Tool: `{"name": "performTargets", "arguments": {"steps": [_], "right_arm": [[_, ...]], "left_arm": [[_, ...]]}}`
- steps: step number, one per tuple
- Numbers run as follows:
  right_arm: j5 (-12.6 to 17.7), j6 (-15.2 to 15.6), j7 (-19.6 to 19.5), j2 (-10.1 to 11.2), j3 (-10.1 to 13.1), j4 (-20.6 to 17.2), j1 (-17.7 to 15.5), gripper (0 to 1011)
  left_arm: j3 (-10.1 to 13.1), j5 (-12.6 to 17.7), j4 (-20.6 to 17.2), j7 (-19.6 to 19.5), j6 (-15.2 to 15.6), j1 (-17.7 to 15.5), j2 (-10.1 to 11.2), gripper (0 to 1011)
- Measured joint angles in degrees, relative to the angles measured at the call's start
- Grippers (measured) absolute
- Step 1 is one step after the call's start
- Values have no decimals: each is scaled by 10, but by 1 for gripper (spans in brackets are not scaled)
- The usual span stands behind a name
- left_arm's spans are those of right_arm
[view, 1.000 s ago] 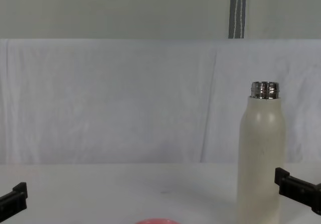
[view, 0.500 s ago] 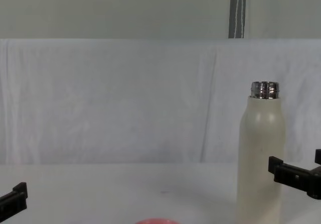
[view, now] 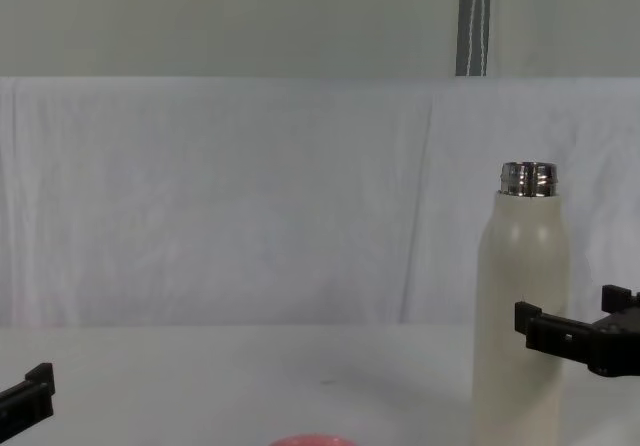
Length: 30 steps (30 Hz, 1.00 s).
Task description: Grasp the thermos with one hand and pour water into the cup lid.
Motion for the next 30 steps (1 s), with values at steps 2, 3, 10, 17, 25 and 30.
{"name": "performTargets", "arguments": {"steps": [2,3,10,17,25,30], "right_arm": [[1,0,0,0,-1,6,5,1000],[2,0,0,-1,-2,11,10,1000],[7,-1,-1,-6,-5,37,28,1000],[12,-7,-3,-12,-9,61,41,1000],[17,-13,-6,-19,-12,86,50,1000],[18,-15,-9,-21,-12,95,53,1000]], "left_arm": [[0,0,0,0,0,0,0,1001],[0,0,0,0,0,0,0,1001],[0,0,0,0,0,0,0,1001],[0,0,0,0,0,0,0,1001],[0,0,0,0,0,0,0,1001],[0,0,0,0,0,0,0,1001]]}}
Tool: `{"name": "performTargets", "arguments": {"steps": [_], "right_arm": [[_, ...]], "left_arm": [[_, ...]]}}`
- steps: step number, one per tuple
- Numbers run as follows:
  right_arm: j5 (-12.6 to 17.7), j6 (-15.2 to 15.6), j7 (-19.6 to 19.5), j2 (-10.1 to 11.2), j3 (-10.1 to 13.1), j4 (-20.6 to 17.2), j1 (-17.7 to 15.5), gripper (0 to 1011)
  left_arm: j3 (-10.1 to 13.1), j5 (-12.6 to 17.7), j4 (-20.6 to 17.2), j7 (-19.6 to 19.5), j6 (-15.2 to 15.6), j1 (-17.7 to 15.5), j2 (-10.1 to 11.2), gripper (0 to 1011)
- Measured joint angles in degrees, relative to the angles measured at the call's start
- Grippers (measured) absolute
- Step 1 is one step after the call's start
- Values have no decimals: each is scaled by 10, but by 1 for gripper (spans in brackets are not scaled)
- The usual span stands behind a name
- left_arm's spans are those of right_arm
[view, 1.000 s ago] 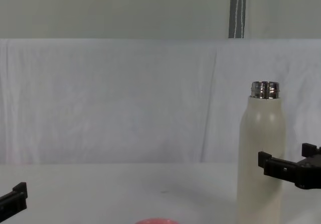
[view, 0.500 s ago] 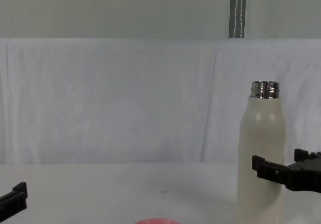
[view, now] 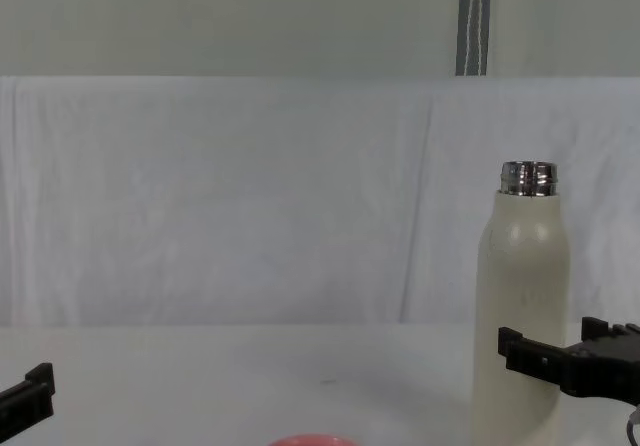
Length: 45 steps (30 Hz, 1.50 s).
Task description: Grasp the thermos with one hand and pour water into the cup lid.
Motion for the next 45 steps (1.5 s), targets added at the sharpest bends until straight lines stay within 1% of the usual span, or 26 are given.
{"name": "performTargets", "arguments": {"steps": [13,32,45], "right_arm": [[3,-2,-4,-5,0,13,5,1000],[2,-3,-4,-7,-2,27,17,1000],[1,-6,0,-11,-8,48,34,1000]], "left_arm": [[0,0,0,0,0,0,0,1001],[0,0,0,0,0,0,0,1001],[0,0,0,0,0,0,0,1001]]}}
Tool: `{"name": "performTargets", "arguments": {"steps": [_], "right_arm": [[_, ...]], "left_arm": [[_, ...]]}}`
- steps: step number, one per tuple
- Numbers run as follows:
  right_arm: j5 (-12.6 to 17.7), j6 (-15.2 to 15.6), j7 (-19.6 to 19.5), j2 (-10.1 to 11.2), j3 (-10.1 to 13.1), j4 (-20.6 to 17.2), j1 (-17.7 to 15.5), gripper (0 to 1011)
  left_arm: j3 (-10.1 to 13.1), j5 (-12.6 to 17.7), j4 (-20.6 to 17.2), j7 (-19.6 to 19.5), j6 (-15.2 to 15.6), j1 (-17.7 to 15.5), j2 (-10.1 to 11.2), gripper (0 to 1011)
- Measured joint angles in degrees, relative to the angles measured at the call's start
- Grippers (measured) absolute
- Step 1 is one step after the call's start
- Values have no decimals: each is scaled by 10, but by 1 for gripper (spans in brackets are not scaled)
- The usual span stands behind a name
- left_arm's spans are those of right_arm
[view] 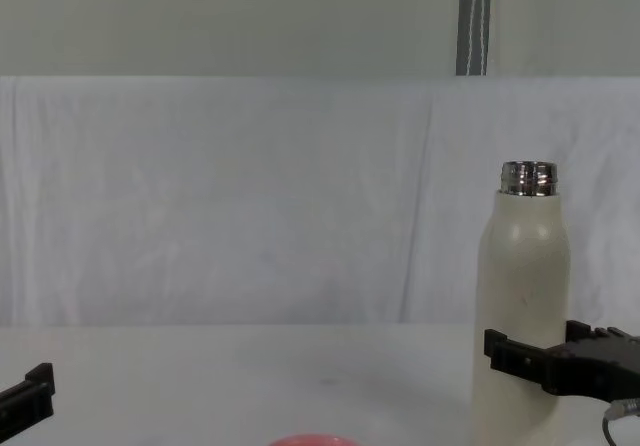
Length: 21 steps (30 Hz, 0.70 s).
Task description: Grasp the thermos with one hand and pour water into the cup lid.
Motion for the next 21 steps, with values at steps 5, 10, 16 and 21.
{"name": "performTargets", "arguments": {"steps": [5,10,16,21], "right_arm": [[-1,-2,0,-2,-1,9,6,1000],[-1,-4,0,-3,-2,19,11,1000],[-2,-7,1,-6,-3,28,16,1000],[-3,-9,1,-8,-3,35,19,1000]], "left_arm": [[0,0,0,0,0,0,0,1001],[0,0,0,0,0,0,0,1001],[0,0,0,0,0,0,0,1001],[0,0,0,0,0,0,0,1001]]}}
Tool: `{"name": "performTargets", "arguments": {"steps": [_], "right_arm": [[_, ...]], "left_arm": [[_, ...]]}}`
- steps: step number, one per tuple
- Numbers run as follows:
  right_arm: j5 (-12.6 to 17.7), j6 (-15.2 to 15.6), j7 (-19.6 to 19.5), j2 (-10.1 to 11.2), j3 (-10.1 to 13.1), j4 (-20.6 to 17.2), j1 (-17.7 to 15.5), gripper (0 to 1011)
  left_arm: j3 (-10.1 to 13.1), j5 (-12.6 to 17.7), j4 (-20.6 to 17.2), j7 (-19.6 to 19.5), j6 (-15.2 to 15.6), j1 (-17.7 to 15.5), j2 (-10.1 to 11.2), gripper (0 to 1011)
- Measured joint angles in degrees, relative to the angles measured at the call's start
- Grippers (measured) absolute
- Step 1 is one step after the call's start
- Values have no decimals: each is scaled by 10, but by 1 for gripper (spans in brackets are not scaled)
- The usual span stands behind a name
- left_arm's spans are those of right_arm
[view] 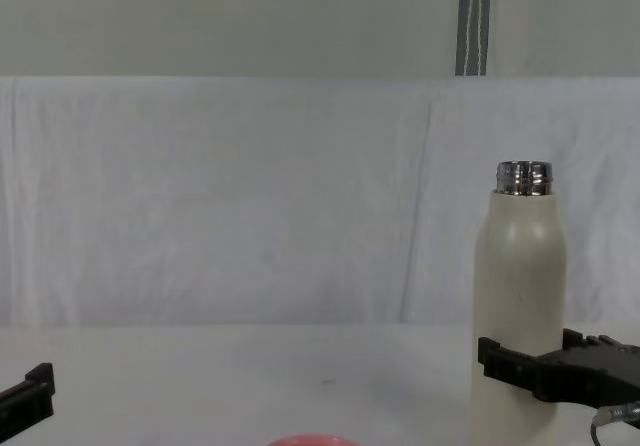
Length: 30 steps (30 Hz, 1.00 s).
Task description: Grasp the thermos with one hand and pour water into the cup lid.
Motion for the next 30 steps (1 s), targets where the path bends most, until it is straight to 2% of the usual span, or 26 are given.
{"name": "performTargets", "arguments": {"steps": [30], "right_arm": [[7,-15,5,-12,4,50,27,1000]], "left_arm": [[0,0,0,0,0,0,0,1001]]}}
